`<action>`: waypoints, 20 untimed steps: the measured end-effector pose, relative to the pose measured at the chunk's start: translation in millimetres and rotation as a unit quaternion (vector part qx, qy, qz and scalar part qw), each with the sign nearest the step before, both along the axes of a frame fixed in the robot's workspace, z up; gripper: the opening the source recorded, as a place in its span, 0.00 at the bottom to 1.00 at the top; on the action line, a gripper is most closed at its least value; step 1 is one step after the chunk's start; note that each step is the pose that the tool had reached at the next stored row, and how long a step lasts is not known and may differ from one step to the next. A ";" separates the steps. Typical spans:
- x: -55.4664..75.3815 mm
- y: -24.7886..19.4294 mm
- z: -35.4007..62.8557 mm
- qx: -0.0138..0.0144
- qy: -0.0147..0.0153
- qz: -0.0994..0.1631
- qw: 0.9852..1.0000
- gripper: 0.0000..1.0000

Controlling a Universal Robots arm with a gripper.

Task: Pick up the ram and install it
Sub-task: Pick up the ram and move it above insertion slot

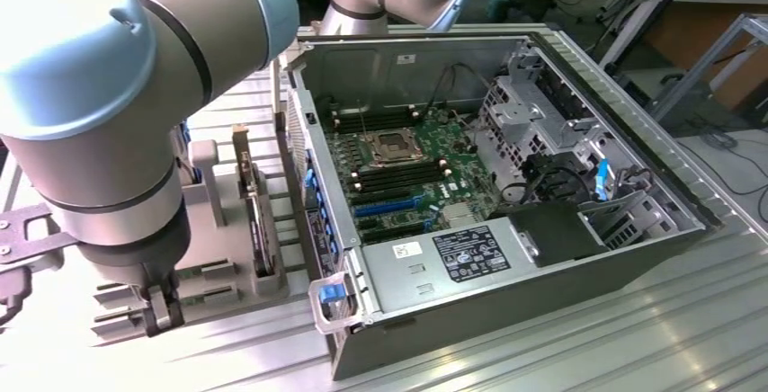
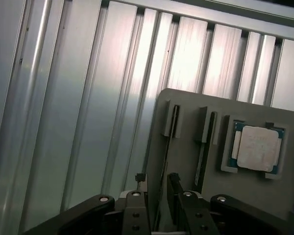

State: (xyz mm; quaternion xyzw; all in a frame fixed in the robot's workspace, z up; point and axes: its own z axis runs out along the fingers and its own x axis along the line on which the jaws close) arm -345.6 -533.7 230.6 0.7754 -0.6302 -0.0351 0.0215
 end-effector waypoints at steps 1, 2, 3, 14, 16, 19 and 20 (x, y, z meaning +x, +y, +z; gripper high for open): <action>0.4 0.3 -2.7 0.000 0.000 0.007 1.000 0.30; 0.7 0.4 -5.0 0.000 0.000 0.012 1.000 0.30; 0.8 0.4 -6.8 0.000 0.000 0.016 1.000 0.30; 1.0 11.2 -13.1 0.000 0.000 -0.057 0.998 0.30; 1.0 11.3 -18.2 0.000 0.000 -0.057 0.998 0.30; 0.9 6.1 -19.4 -0.001 0.002 -0.057 0.998 0.30; 1.0 5.0 -19.5 -0.001 0.002 -0.057 0.998 0.30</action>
